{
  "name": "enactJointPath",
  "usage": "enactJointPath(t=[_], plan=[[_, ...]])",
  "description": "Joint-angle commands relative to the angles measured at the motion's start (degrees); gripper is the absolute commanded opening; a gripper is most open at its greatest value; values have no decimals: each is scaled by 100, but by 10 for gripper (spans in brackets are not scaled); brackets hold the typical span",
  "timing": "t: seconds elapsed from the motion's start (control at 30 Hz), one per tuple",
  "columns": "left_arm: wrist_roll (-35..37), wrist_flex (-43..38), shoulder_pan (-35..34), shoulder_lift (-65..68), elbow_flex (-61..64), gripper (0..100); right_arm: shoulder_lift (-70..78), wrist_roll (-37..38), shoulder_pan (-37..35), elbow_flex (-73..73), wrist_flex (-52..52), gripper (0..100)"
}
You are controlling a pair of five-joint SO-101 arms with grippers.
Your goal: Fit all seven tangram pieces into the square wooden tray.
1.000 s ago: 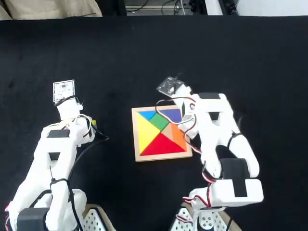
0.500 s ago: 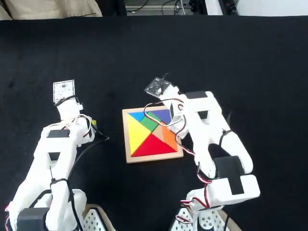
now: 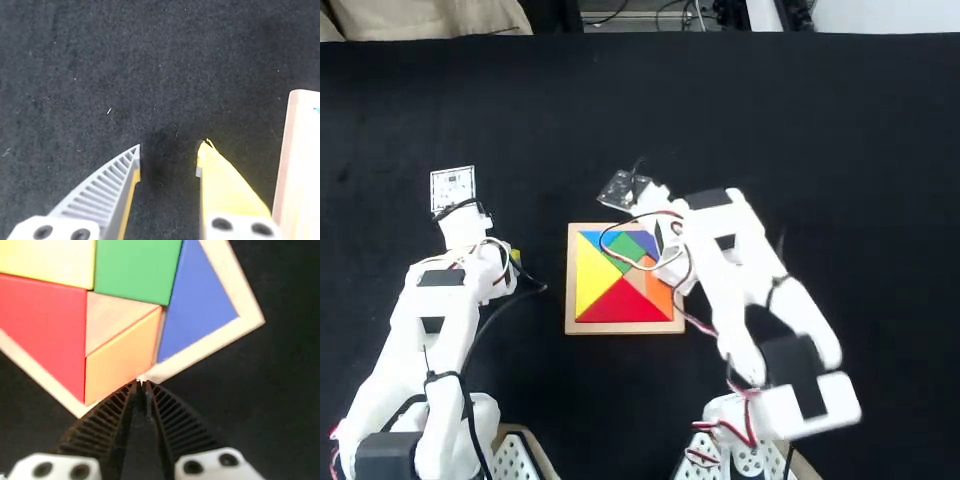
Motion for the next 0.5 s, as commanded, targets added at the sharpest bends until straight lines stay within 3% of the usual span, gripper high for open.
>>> enactJointPath(t=[0.0, 0.1, 0.47], plan=[[35, -97, 4, 9, -207, 191, -857, -53, 281, 75, 211, 11], [35, -97, 4, 9, -207, 191, -1235, -53, 246, 523, 193, 11], [35, -70, -4, 9, -198, 191, -1789, -26, -949, 2070, 237, 11]])
